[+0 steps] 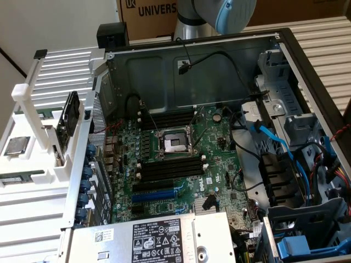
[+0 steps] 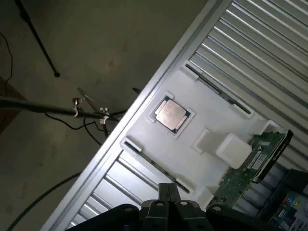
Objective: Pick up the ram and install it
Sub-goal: 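Pick up the ram and move it above insertion slot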
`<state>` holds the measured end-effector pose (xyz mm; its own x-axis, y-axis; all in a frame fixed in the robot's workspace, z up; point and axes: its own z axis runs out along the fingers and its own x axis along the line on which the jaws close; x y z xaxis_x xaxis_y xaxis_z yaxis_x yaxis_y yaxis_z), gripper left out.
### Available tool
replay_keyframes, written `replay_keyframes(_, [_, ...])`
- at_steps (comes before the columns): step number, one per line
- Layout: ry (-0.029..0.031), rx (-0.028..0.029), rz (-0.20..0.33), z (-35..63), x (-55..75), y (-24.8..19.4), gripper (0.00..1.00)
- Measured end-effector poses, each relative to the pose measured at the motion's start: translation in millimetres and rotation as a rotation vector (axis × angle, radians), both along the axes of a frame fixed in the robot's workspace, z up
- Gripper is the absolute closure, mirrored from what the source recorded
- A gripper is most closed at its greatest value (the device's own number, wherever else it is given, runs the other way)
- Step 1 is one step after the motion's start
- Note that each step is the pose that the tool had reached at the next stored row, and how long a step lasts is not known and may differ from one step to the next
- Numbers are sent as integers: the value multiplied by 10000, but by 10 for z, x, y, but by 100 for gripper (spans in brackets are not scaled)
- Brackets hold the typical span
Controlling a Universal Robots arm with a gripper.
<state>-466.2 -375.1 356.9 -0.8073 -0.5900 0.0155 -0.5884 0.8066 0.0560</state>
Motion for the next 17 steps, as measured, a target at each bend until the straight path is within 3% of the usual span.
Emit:
replay_keyframes(3, [1, 8, 541, -2, 0, 0, 89])
replay_keyframes(4, [0, 15, 1091, -6, 0, 0, 89])
replay_keyframes(9, [0, 24, 2012, -14, 0, 0, 89])
replay_keyframes(10, [1, 35, 2736, -19, 0, 0, 89])
replay_keyframes(17, [-2, 72, 4016, -28, 0, 0, 89])
